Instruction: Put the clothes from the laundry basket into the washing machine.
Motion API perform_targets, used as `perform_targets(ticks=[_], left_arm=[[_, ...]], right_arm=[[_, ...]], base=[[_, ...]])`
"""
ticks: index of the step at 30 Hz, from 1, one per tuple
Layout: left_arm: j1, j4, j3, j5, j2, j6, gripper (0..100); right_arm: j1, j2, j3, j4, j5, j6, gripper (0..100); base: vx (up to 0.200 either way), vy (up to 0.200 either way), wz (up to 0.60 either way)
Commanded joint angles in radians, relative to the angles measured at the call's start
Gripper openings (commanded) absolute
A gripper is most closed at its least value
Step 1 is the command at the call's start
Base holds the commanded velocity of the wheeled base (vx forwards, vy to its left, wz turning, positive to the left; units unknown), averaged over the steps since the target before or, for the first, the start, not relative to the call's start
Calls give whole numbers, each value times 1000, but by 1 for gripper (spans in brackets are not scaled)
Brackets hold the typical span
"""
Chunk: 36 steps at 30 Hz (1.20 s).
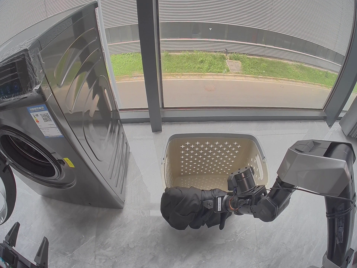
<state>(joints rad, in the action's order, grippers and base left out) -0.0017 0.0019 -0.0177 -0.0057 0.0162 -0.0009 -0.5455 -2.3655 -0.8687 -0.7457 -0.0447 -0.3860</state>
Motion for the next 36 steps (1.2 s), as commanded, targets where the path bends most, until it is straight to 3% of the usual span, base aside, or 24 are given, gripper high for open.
perform_targets(ticks=[1, 5, 6, 20, 36], left_arm=[[0, 0, 18, 0, -15, -1, 100], [0, 0, 18, 0, -15, -1, 100], [0, 0, 18, 0, -15, -1, 100], [0, 0, 18, 0, -15, -1, 100], [0, 1, 18, 0, -15, -1, 100]], right_arm=[[-2, 2, 2, -1, 0, -1, 100], [-10, -9, 0, -12, 0, -8, 100], [-10, -12, 0, -14, 0, -11, 0], [-16, 40, 40, -15, 9, -16, 0], [-90, 494, 247, -14, -1, -13, 0]], base=[[0, 0, 0], [0, 0, 0], [0, 0, 0], [0, 0, 0], [0, 0, 0]])
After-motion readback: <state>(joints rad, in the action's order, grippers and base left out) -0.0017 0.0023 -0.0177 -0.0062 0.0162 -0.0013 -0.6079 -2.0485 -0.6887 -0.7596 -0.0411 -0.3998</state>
